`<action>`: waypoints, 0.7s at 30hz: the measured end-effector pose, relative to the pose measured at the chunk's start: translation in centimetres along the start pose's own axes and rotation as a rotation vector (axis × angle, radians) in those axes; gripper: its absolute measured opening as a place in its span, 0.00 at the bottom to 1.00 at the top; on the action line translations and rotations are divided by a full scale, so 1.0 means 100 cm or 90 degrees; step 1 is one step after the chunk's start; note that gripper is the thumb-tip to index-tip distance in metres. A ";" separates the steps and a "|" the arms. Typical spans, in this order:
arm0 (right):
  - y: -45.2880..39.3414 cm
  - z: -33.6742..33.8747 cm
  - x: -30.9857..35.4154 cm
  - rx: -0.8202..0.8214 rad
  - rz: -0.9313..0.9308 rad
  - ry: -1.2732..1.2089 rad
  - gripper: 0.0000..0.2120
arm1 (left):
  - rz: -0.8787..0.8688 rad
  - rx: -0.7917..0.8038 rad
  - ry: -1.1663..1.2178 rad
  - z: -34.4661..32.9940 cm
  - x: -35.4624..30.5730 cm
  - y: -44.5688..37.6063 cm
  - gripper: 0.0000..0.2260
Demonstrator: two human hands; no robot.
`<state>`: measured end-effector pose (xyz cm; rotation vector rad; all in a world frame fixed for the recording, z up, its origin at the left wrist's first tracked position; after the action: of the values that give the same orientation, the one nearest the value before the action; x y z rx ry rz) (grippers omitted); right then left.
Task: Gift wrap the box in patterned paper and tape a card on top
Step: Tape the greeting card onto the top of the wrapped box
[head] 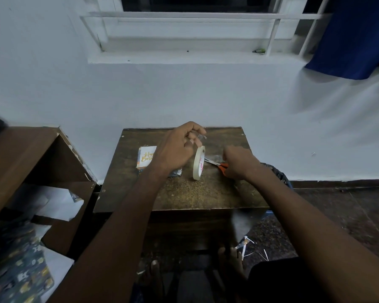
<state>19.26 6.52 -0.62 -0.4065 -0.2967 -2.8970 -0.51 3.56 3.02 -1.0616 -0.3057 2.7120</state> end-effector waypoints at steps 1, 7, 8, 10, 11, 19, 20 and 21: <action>-0.001 0.001 -0.002 -0.001 0.001 0.005 0.13 | 0.007 0.002 0.001 0.000 0.001 0.000 0.22; -0.004 0.018 -0.018 -0.045 0.020 -0.100 0.08 | 0.024 0.010 0.010 0.000 0.001 -0.001 0.23; -0.005 0.022 -0.022 -0.050 0.032 -0.141 0.08 | 0.025 0.011 0.012 0.000 0.000 -0.001 0.23; -0.005 0.031 -0.027 -0.043 0.066 -0.216 0.10 | 0.027 0.010 0.010 0.000 0.000 -0.001 0.23; -0.003 0.035 -0.028 -0.036 0.085 -0.238 0.12 | 0.027 0.009 0.007 0.000 0.000 -0.001 0.23; 0.014 0.049 -0.019 0.015 0.172 -0.355 0.14 | 0.020 0.001 -0.007 -0.001 0.000 -0.002 0.21; 0.014 0.048 -0.017 0.017 0.174 -0.354 0.14 | 0.019 0.001 -0.011 -0.001 0.000 -0.002 0.21; 0.013 0.048 -0.016 0.011 0.175 -0.352 0.14 | 0.017 0.001 -0.014 -0.001 0.000 -0.002 0.21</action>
<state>22.26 6.59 3.66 -1.1458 -0.3147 -2.4629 -0.44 3.78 3.04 -1.0441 -0.2942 2.7484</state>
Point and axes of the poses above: each hand's wrist, its own y-axis away from the middle knuckle, its own z-axis out of the back of the hand, x = y × z, the point moved 3 cm from there along -y, towards the middle knuckle, and after that the axes turned 11 degrees about -y, right-handed, at the moved point
